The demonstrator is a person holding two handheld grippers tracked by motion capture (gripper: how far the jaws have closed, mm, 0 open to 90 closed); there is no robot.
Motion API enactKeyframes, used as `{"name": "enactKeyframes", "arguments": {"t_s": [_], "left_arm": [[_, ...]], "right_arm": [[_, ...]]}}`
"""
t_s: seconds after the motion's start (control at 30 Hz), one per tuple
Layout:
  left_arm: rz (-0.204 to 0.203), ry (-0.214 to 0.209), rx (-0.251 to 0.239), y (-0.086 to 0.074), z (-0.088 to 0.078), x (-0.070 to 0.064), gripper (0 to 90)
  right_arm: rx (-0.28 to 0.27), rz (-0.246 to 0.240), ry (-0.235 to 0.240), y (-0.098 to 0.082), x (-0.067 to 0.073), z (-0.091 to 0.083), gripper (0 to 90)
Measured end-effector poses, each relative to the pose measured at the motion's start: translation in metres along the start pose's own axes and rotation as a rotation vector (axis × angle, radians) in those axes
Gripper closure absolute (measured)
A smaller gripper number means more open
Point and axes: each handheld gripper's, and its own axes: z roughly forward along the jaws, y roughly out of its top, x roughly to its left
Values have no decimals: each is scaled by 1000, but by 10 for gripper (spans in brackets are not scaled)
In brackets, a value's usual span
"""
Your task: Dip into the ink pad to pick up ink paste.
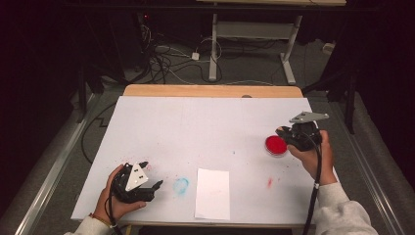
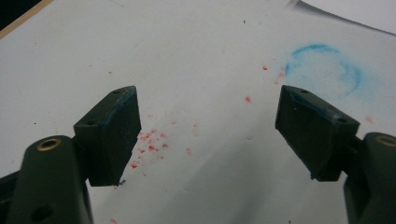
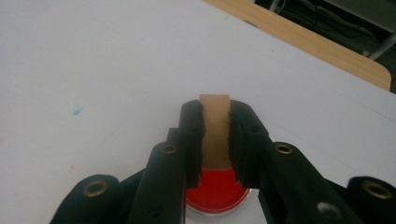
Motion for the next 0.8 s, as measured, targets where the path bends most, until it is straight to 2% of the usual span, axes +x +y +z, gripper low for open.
{"name": "enactKeyframes", "arguments": {"t_s": [0.2,0.47,0.67,0.8], "left_arm": [[1,-2,5,-1,0,0,215],[4,-3,11,-1,0,0,215],[10,-5,14,-1,0,-1,215],[15,-6,16,-1,-1,-2,215]], "right_arm": [[74,20,9,-14,-4,27,766],[173,-2,2,-25,-2,51,766],[174,-5,-6,-29,0,53,768],[173,10,5,-30,-2,53,768]]}}
